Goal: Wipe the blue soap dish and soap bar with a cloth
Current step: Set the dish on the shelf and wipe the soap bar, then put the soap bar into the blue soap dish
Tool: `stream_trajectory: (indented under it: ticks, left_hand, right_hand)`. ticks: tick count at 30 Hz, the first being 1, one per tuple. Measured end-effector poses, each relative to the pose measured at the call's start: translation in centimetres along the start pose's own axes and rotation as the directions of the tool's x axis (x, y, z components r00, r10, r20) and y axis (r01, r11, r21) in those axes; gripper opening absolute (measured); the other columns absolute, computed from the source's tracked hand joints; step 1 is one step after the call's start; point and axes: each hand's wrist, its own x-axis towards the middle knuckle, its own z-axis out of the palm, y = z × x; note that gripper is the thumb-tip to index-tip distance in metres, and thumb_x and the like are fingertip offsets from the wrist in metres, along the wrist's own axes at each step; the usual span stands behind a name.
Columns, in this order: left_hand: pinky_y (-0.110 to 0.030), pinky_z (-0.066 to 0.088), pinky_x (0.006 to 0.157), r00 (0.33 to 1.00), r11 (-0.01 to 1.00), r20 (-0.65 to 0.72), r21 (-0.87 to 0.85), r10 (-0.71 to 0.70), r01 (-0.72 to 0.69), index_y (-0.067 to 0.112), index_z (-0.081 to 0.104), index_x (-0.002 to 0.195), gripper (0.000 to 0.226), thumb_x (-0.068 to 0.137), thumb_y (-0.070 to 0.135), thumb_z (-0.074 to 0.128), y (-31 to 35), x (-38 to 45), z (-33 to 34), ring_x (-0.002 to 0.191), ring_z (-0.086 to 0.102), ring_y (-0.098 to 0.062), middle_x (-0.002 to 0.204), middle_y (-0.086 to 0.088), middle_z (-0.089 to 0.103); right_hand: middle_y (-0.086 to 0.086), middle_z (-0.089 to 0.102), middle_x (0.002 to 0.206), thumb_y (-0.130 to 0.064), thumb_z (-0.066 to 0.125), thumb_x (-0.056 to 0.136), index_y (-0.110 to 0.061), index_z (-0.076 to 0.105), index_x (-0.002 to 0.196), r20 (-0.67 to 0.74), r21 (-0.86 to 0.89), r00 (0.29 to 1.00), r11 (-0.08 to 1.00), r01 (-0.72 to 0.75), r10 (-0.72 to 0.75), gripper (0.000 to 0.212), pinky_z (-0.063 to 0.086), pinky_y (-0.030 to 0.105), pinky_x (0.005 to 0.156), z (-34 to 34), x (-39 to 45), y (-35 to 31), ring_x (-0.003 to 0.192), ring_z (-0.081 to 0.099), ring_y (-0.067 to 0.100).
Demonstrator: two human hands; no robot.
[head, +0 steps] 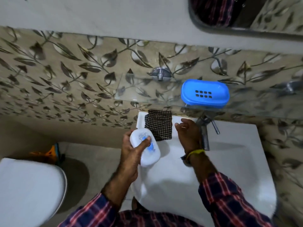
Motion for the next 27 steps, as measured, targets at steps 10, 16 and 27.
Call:
stream_trajectory:
  ticks: [10, 16, 27]
  left_hand:
    - [-0.035, 0.062, 0.068, 0.971, 0.98, 0.134, 0.0, -0.197, 0.198, 0.013, 0.065, 0.119, 0.031, 0.105, 0.036, 0.051, -1.3, -0.6, 4.4, 0.087, 0.076, -0.019, 0.1, -0.007, 0.079]
    - [-0.027, 0.062, 0.062, 0.874, 0.864, 0.268, -0.201, -0.405, 0.462, 0.006, 0.063, 0.123, 0.04, 0.109, 0.032, 0.036, -2.3, -2.2, 5.1, 0.079, 0.077, -0.014, 0.096, -0.008, 0.079]
    - [-0.054, 0.047, 0.094, 0.786, 0.682, 0.462, -0.416, -0.411, 0.601, 0.003, 0.077, 0.111, 0.081, 0.091, 0.072, 0.041, -1.2, -5.8, 7.4, 0.123, 0.06, -0.035, 0.131, -0.018, 0.068]
  right_hand:
    - [0.008, 0.073, 0.093, -0.005, 0.072, 0.086, -0.003, 0.071, 0.101, -0.177, -0.171, 0.773, 0.792, 0.586, -0.609, 0.015, 0.055, 0.026, 0.076, -7.9, -5.3, -6.9, 0.08, 0.069, 0.02]
    - [0.01, 0.072, 0.095, -0.007, 0.07, 0.087, -0.002, 0.072, 0.099, -0.183, -0.238, 0.647, 0.672, 0.701, -0.74, 0.013, 0.054, 0.032, 0.086, -11.9, -4.8, -10.3, 0.091, 0.066, 0.018]
    - [0.009, 0.062, 0.128, -0.039, 0.07, 0.086, -0.013, 0.062, 0.126, 0.292, -0.495, 0.749, 0.576, 0.65, -0.594, 0.049, 0.04, 0.037, 0.104, -13.6, 1.7, -15.5, 0.121, 0.052, 0.031]
